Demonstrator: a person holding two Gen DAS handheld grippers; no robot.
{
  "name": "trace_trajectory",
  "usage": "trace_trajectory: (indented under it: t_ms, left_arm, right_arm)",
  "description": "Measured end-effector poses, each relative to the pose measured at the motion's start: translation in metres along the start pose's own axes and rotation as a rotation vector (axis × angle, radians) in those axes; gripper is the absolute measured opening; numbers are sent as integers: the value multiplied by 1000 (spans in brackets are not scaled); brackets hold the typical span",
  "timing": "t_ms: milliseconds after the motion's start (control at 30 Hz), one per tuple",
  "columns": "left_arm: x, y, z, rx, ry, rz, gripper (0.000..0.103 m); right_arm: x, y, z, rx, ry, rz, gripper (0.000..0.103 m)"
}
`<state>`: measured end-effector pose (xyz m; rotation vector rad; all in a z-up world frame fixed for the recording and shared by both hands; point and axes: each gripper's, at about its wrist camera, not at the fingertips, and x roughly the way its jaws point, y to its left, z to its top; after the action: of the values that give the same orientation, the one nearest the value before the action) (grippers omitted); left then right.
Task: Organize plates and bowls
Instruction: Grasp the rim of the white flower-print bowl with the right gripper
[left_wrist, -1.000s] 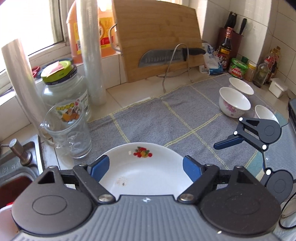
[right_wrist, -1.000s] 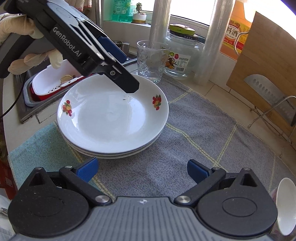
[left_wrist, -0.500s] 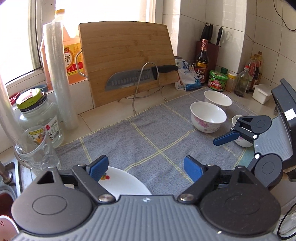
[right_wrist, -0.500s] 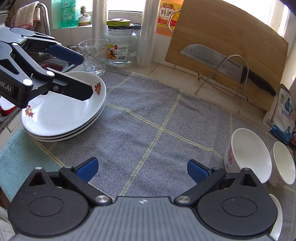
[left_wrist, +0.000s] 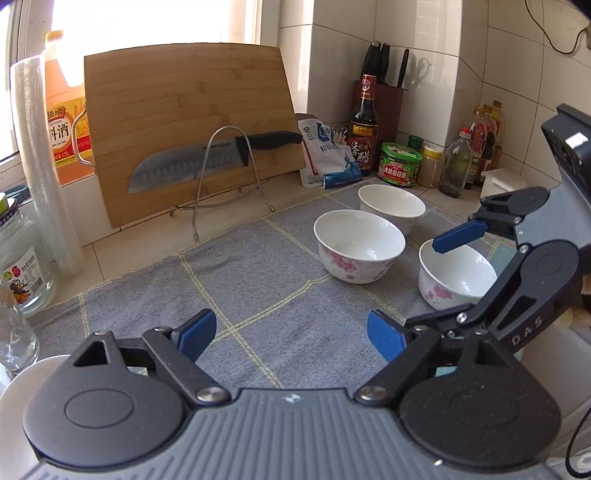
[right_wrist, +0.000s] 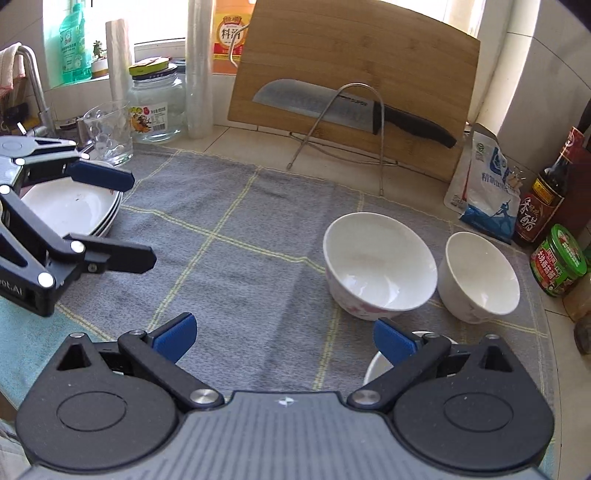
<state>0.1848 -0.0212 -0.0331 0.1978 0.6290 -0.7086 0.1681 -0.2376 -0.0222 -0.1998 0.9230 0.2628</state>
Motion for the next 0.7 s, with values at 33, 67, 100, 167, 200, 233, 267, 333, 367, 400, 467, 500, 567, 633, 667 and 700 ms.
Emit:
trace_trajectory:
  t_ms: [33,67,100,167,200,233,267,333,367,400,467,500,567,633,667,700]
  left_arm:
    - [5,-6,0,7,-6,13,89]
    - [10,-11,0,13,-6,29,89]
    - [16,-16,1,18,2,42,89]
    - [27,-24,3,16,13,55,89]
    - [33,-27,4,15,16,55,89]
    - [40,-30,5,20,20,56,89]
    - [45,-33,7,26,23,64,89]
    - [57,-39,10,39,20,53,89]
    - [63,-42,12,43,20,37,89]
    - [69,-44,13,46,27,34,89]
    - [80,-49,16,58,33,23,89]
    - [86,-53,18,63,36,28,89]
    - [95,-57,20,67,43,24,89]
    - [105,-61,24,75,45,26,89]
    - [109,-63,25,84,45,25,89]
    - [113,-64,26,91,46,29,89]
  right_arm:
    - [1,-8,0,1,-2,0,103]
    - [2,-16,0,0,-6,2,103]
    - [3,-26,1,-1,-9,7,103]
    - [7,-43,3,5,-13,15,103]
    - [9,-51,4,10,-14,21,103]
    - [11,-59,6,17,-17,29,103]
    - [14,-66,7,27,-18,39,103]
    - [20,-78,10,47,-16,67,103]
    - [23,-85,11,57,-12,83,103]
    - [28,-89,13,63,-4,92,103]
    - [34,-97,15,71,3,114,103]
    - [37,-101,15,80,6,135,103]
    - [43,-108,17,101,17,169,103]
    - [48,-113,20,111,23,199,103]
    - [51,-115,21,115,28,206,103]
    - [56,-116,22,117,38,208,103]
